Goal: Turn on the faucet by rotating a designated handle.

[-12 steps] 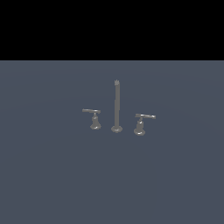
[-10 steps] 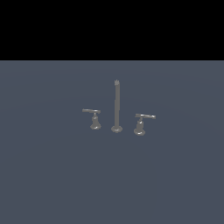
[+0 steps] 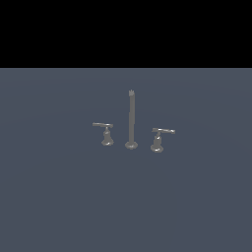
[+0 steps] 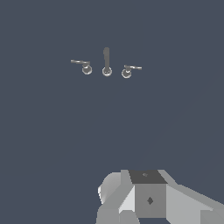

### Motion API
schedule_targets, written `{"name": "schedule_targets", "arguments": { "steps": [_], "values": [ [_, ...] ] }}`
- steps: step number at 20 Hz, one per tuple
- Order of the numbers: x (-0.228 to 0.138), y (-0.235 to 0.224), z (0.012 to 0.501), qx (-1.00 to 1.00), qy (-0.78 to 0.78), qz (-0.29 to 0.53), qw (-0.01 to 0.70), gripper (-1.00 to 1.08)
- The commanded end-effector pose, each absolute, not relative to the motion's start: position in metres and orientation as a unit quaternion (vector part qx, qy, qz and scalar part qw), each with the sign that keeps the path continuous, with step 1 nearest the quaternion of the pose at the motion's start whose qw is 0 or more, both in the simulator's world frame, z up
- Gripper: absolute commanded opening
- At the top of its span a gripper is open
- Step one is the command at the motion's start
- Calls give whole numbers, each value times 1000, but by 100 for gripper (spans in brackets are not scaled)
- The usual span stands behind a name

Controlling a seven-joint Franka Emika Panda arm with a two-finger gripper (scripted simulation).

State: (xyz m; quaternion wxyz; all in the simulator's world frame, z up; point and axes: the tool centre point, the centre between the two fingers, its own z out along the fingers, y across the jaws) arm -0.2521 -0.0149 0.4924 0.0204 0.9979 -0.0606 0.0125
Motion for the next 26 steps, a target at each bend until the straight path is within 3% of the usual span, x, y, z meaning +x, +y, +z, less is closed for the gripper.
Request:
{"name": "schedule_targets", "arguments": {
  "steps": [1,26],
  "values": [
    [-246,-13,484,997,-77,12,20,-100],
    [-122,-10,330,926,-378,7,11,-100]
  ]
}}
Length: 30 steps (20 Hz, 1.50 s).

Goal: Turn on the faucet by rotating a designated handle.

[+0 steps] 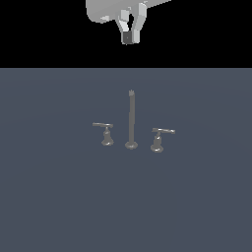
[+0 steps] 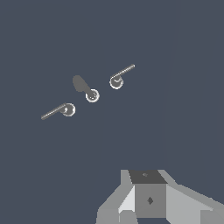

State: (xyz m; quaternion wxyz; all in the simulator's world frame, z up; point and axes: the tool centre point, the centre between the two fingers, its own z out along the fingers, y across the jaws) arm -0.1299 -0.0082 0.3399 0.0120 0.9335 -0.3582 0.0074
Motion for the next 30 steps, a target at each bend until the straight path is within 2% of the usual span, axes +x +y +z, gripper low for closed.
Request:
{"name": "schedule_targets", "arguments": {
  "steps": [1,15,30],
  "values": [
    [-116,-12,323,921,-390,7,11,-100],
    [-47,-49,230,832,-555,4,6,-100],
    [8,-119,128,699,-715,2,3,-100]
  ]
}}
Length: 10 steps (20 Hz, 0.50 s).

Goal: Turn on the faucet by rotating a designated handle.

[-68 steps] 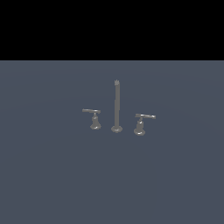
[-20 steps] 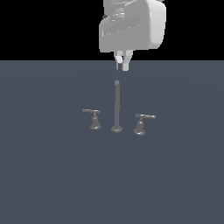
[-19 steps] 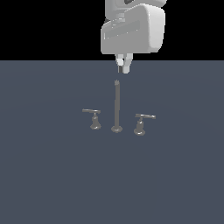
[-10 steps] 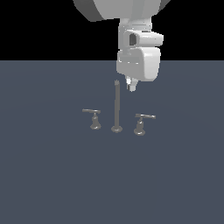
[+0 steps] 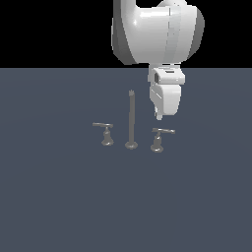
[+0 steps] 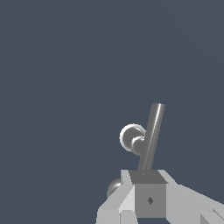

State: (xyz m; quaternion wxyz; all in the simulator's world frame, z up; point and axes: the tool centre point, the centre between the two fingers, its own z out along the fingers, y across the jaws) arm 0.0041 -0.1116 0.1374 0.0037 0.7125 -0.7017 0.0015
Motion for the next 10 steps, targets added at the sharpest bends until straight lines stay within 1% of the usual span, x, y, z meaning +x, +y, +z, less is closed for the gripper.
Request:
{"name": "schedule_targets", "arguments": {
  "steps": [1,10],
  "values": [
    [10,-123,123,691,-723,2,3,-100],
    [21,-150,92,641,-768,1,1,-100]
  ]
}}
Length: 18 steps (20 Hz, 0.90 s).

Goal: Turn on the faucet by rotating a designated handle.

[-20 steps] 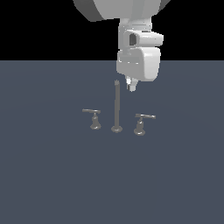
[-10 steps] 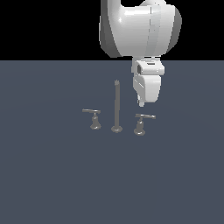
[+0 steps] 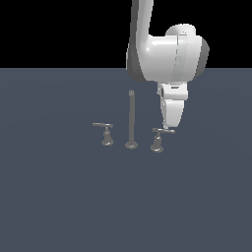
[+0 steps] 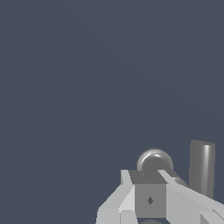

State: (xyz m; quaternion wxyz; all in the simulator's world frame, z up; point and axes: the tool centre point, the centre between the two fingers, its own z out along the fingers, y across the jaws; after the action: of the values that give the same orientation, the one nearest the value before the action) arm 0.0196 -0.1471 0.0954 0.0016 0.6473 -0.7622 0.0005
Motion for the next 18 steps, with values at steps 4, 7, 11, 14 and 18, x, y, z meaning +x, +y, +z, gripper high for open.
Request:
{"name": "schedule_targets", "arguments": {
  "steps": [4,7,11,14,18],
  "values": [
    [22,-154,88,634,-773,0,0,-100],
    [22,-153,89,635,-772,0,0,-100],
    [22,-153,89,635,-772,0,0,-100],
    [12,-157,89,635,-772,0,0,-100],
    [-1,-162,89,635,-772,0,0,-100]
  ]
}}
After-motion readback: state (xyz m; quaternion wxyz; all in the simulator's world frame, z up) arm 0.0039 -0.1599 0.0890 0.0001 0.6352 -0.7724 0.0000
